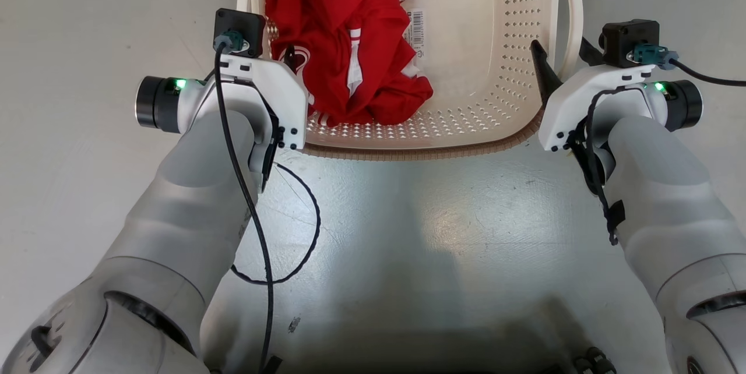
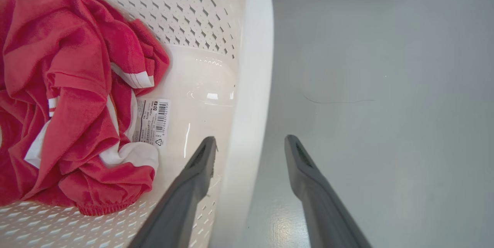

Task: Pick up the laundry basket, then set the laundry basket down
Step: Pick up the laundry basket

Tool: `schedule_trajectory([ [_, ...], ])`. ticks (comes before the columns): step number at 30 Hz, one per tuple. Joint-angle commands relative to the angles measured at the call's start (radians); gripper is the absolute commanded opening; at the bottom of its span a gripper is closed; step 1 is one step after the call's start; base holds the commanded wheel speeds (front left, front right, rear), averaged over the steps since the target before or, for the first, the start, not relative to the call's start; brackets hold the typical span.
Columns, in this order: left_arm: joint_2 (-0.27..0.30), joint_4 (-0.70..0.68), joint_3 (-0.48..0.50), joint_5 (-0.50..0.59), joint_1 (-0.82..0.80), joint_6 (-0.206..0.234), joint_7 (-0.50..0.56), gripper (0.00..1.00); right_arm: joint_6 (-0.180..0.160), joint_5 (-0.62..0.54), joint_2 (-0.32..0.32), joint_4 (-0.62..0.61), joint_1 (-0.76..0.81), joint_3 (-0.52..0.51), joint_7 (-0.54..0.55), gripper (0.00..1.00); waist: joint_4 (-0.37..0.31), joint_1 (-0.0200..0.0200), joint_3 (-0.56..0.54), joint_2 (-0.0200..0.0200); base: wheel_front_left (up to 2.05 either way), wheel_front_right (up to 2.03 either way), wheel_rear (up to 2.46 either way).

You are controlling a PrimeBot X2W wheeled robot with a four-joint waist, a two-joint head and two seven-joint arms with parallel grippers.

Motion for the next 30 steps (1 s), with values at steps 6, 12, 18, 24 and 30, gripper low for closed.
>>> schedule_trajectory([
  [6,0.022,0.001,-0.022,0.001,-0.023,0.003,-0.008,0.0,0.006,0.054,0.02,-0.007,0.018,0.068,-0.009,0.0,0.0,0.0,0.008,0.0,0.0,0.0,0.0],
  [12,0.022,-0.009,-0.039,-0.012,-0.021,0.013,-0.01,0.0,0.006,0.109,0.02,-0.026,0.034,0.141,0.013,0.0,-0.001,0.0,0.0,0.0,0.0,0.0,0.0],
  [18,0.022,-0.014,-0.052,-0.026,-0.011,0.016,-0.012,0.0,0.006,0.16,0.02,-0.048,0.052,0.2,0.043,0.0,-0.005,0.0,-0.021,0.0,0.0,0.0,0.0],
  [24,0.022,-0.004,-0.063,-0.041,0.008,0.014,-0.014,0.0,0.006,0.215,0.02,-0.073,0.078,0.265,0.078,0.0,-0.015,0.0,-0.062,0.0,0.0,0.0,0.0],
  [30,0.022,-0.008,-0.078,-0.063,0.053,0.015,-0.013,0.0,0.006,0.265,0.02,-0.076,0.115,0.312,0.112,0.0,-0.021,0.0,-0.127,0.0,0.0,0.0,0.0],
])
